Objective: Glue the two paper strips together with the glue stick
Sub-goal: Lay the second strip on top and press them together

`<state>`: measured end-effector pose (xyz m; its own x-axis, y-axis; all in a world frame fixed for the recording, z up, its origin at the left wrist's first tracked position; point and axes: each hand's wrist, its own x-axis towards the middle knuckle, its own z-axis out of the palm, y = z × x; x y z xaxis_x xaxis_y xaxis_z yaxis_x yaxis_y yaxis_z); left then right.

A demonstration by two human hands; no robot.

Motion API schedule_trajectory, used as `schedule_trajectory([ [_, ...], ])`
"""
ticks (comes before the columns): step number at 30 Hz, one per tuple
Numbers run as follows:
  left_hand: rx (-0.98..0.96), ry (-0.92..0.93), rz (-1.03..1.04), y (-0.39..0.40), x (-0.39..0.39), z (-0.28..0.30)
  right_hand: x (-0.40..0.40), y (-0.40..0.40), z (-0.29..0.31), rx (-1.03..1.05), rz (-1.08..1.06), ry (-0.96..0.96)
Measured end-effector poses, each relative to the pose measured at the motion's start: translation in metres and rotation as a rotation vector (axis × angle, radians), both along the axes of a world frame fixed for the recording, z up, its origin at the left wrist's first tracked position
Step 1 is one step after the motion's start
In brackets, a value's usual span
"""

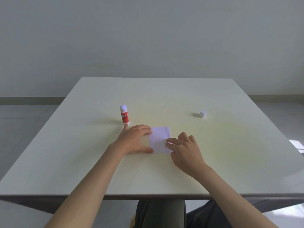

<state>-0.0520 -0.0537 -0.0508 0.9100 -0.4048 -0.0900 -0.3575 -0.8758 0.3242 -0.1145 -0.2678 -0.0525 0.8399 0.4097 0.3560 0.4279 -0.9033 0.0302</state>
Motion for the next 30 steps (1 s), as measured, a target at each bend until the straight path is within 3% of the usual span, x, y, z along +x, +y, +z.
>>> schedule_trajectory([
  [14, 0.023, -0.012, -0.013, 0.000, 0.000, 0.000, 0.007, 0.010, -0.001, 0.020, 0.275, 0.049],
  [25, 0.027, -0.011, -0.018, 0.000, -0.001, 0.002, 0.059, 0.002, -0.001, 0.050, 0.123, 0.240],
  [30, 0.029, -0.009, -0.020, -0.002, -0.001, 0.003, 0.054, 0.001, -0.003, 0.041, 0.135, 0.209],
])
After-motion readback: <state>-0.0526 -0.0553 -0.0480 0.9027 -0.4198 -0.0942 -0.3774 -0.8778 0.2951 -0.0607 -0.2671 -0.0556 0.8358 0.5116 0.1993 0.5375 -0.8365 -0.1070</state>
